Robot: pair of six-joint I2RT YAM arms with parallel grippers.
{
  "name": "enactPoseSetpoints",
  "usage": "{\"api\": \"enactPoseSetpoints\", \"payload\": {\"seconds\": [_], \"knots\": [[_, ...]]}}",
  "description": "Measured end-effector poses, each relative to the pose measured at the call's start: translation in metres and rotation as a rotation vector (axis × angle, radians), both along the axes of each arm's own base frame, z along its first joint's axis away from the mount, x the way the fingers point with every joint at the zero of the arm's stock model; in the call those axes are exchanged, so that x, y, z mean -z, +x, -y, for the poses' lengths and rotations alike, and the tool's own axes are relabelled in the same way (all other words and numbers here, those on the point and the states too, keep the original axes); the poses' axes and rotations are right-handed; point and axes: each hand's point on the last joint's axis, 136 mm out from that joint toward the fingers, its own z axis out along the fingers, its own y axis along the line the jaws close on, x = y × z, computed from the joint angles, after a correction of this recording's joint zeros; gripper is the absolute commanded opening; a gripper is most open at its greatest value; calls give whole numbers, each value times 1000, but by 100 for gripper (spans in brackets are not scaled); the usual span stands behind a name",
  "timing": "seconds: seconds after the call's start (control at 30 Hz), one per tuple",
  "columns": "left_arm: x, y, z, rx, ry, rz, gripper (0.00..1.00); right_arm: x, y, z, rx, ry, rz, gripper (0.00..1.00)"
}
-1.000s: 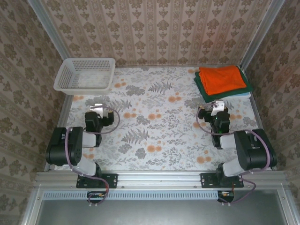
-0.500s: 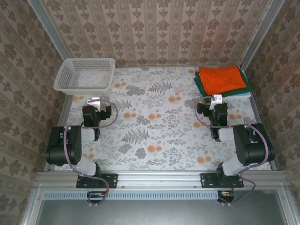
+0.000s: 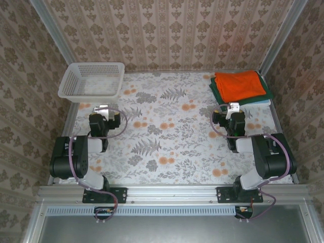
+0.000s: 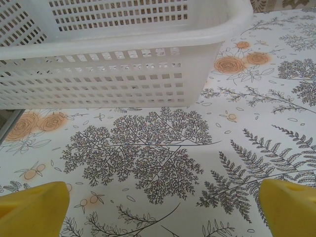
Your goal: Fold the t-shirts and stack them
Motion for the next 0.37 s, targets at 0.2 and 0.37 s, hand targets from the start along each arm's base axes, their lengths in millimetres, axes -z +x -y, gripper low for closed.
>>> {"api": "enactPoseSetpoints", "payload": {"seconds": [0.2,0.37], "knots": [[0,0,0,0,0,0,100,1,0,0,-5,4,-4,100],[0,0,0,0,0,0,100,2,-1,0,-14,9,-9,100]]}}
